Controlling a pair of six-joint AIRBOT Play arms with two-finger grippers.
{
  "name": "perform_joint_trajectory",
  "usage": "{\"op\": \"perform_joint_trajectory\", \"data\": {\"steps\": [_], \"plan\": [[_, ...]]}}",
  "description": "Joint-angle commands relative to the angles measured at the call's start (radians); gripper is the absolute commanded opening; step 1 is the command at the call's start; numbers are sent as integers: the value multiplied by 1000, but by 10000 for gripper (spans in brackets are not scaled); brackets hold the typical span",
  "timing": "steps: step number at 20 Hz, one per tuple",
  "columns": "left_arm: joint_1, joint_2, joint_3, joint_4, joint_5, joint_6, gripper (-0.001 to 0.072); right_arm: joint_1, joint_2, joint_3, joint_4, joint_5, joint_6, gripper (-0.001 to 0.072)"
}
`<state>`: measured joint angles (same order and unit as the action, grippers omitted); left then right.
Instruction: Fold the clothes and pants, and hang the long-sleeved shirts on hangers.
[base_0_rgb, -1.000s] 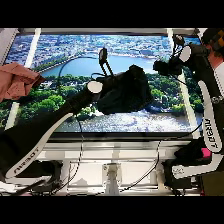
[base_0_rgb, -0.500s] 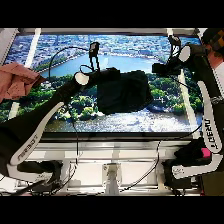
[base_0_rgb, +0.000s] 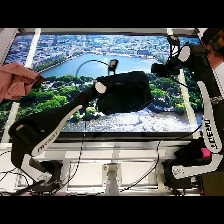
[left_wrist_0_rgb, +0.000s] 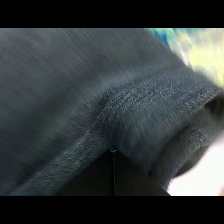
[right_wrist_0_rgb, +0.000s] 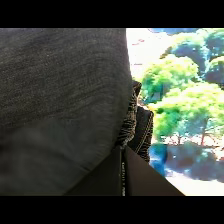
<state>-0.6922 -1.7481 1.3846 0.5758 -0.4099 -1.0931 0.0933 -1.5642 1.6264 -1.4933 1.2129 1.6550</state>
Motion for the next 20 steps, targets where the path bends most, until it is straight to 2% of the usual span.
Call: {"op": "perform_joint_trajectory", "data": {"steps": [1, 3, 6, 7, 8, 9, 10, 13, 15, 17, 18, 19, 20], "plan": [[-88, -11, 6, 1, -126, 3, 29, 0, 1, 0, -5, 1, -1, 32], [-115, -17, 6, 2, -243, 2, 29, 0, 1, 0, -5, 1, -1, 32], [-130, -27, 6, 53, -321, 1, 29, 0, 1, 0, -4, 10, -1, 33], [-124, -22, 6, 53, -336, 1, 29, 0, 1, 0, -6, 5, -2, 119], [-113, -14, 6, 53, -353, 1, 29, 0, 0, 0, -9, -1, -2, 310], [-96, -1, 6, 53, -381, 1, 29, 0, 0, 0, -11, -8, -9, 457], [-73, 18, 6, 53, -421, 1, 30, -2, -2, 0, -10, -14, -20, 499], [4, 89, 6, 52, -516, 1, 29, -35, -24, 0, 57, -15, -24, 537], [57, 136, 6, 51, -559, 0, 29, -83, -67, 0, 169, 43, -64, 626], [105, 184, 6, 16, -597, 1, 30, -124, -119, 0, 234, 107, -79, 626], [128, 210, 6, -5, -602, 1, 30, -140, -148, 0, 264, 122, -79, 644], [148, 234, 6, -16, -601, 1, 30, -150, -172, 0, 307, 122, -81, 698], [166, 257, 6, -16, -600, 1, 30, -155, -193, 0, 367, 109, -109, 698]]}}
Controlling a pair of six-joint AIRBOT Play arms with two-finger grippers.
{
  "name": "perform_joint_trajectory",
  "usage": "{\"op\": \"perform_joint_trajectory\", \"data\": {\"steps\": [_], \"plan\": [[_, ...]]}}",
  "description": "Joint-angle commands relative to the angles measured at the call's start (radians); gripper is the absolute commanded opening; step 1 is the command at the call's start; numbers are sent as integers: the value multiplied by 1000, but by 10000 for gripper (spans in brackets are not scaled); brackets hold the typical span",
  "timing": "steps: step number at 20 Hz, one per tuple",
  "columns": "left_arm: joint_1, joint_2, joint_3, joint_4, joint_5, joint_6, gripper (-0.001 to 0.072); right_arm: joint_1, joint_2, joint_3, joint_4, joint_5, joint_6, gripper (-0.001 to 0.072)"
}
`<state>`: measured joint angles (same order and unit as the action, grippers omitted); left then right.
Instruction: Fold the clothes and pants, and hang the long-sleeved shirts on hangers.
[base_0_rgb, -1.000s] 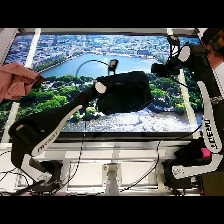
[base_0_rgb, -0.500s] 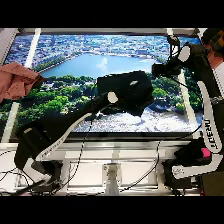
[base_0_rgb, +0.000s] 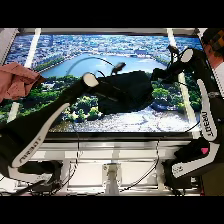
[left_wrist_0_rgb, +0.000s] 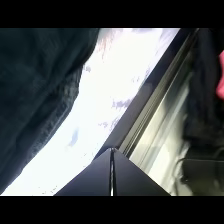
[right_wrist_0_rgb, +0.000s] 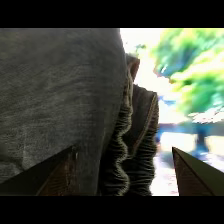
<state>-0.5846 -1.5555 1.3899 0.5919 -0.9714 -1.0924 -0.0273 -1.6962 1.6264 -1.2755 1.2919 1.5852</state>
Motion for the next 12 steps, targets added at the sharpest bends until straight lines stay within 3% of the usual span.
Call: {"op": "perform_joint_trajectory", "data": {"steps": [1, 4, 7, 12], "plan": [[76, 82, 1, -32, -39, 0, 30, -34, -71, 0, 201, -7, -68, 699], [114, 102, 1, -32, -39, 0, 30, -34, -72, 14, 277, -138, -102, 699], [124, 99, 1, -32, -39, 0, 30, -29, -74, 25, 305, -135, -141, 689], [119, 97, 1, -32, -40, 0, 30, 25, -142, 26, 27, -14, -95, 690]]}}
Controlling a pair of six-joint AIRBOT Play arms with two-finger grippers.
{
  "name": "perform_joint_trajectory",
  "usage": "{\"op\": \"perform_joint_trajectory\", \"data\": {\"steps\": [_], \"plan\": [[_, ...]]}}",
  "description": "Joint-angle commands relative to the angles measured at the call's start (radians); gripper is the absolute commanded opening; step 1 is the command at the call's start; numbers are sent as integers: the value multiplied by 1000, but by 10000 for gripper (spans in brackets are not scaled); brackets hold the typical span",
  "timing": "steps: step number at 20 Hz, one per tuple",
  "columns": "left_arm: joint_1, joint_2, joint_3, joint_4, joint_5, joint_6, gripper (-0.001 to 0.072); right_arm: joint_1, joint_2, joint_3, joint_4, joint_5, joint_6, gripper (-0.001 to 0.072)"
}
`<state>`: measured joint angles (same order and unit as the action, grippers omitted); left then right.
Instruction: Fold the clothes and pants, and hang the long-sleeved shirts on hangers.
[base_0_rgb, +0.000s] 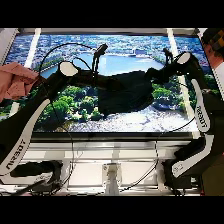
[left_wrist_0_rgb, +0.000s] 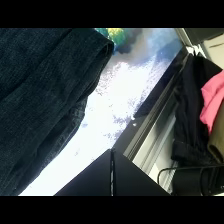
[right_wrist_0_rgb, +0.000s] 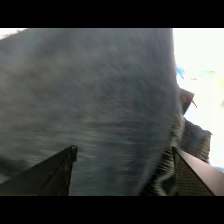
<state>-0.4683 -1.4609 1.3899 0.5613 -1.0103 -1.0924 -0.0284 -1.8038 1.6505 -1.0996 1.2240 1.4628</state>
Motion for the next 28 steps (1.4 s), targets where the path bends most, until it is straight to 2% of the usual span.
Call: {"op": "perform_joint_trajectory", "data": {"steps": [1, 7, 9, 14, 17, 18, 19, 20, 21, 24, 27, 28], "plan": [[2, 2, 1, -1, -1, 0, 30, 39, -50, 3, -203, 58, 46, 690], [2, 2, 1, -1, -5, 0, 30, 32, -110, 5, -225, 88, 93, 691], [2, 2, 1, -1, -5, 0, 30, 12, -121, 5, -182, 132, 92, 689], [2, 2, 1, -1, -5, 0, 30, -27, -194, 4, 151, 225, 57, 690], [2, 2, 1, -1, -5, 0, 30, 5, -244, 4, 295, 166, 34, 667], [2, 2, 1, -1, -5, 0, 30, 23, -245, 5, 315, 111, 35, 508], [2, 2, 1, -1, -5, 0, 30, 40, -243, 5, 336, 58, 35, 262], [4, 2, 1, -1, -5, 0, 30, 57, -238, 5, 367, 8, 35, 79], [7, 3, 1, -1, -5, 0, 31, 70, -229, 5, 390, -34, 34, 33], [25, 8, 1, -1, -8, 0, 30, 85, -158, 5, 406, -141, -35, 32], [69, 28, 1, 0, -8, 1, 30, 57, -36, 5, 290, -256, -27, 32], [94, 40, 1, 5, -8, 1, 29, 38, 13, 5, 224, -286, 7, 32]]}}
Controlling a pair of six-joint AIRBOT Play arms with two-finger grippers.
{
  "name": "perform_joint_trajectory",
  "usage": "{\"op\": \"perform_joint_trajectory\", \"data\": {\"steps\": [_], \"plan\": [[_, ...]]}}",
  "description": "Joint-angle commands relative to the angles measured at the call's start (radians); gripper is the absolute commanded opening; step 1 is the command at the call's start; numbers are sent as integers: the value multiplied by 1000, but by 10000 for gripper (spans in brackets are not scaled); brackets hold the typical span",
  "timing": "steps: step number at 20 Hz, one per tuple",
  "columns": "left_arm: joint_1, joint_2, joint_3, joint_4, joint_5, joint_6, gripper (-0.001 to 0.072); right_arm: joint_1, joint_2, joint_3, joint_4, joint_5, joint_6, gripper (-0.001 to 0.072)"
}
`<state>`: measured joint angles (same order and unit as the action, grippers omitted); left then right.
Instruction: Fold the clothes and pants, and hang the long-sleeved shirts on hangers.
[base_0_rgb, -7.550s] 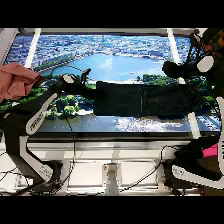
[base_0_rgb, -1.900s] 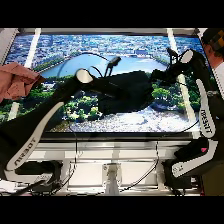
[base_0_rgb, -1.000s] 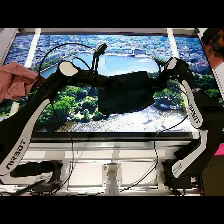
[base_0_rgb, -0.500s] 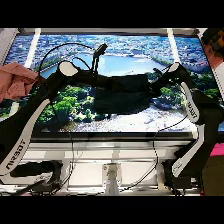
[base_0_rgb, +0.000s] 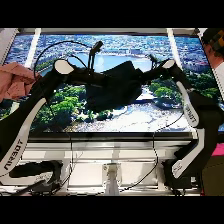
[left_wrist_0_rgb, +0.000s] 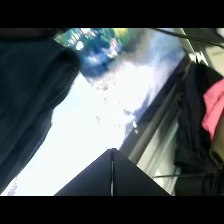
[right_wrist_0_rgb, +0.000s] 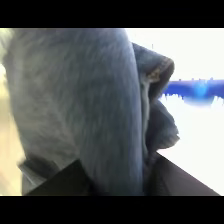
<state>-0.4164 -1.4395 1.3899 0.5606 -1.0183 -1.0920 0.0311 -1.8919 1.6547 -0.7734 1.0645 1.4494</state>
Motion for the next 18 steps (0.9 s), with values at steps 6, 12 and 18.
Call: {"op": "perform_joint_trajectory", "data": {"steps": [6, 12, 18], "plan": [[216, 126, 1, 247, 6, -24, 29, -234, 316, 1, -480, -65, 319, 32], [394, 219, 1, 255, 3, -23, 29, -436, 379, -5, -588, 246, 288, 31], [421, 226, 1, 254, 3, -23, 30, -382, 368, -180, -361, 240, 134, 36]]}}
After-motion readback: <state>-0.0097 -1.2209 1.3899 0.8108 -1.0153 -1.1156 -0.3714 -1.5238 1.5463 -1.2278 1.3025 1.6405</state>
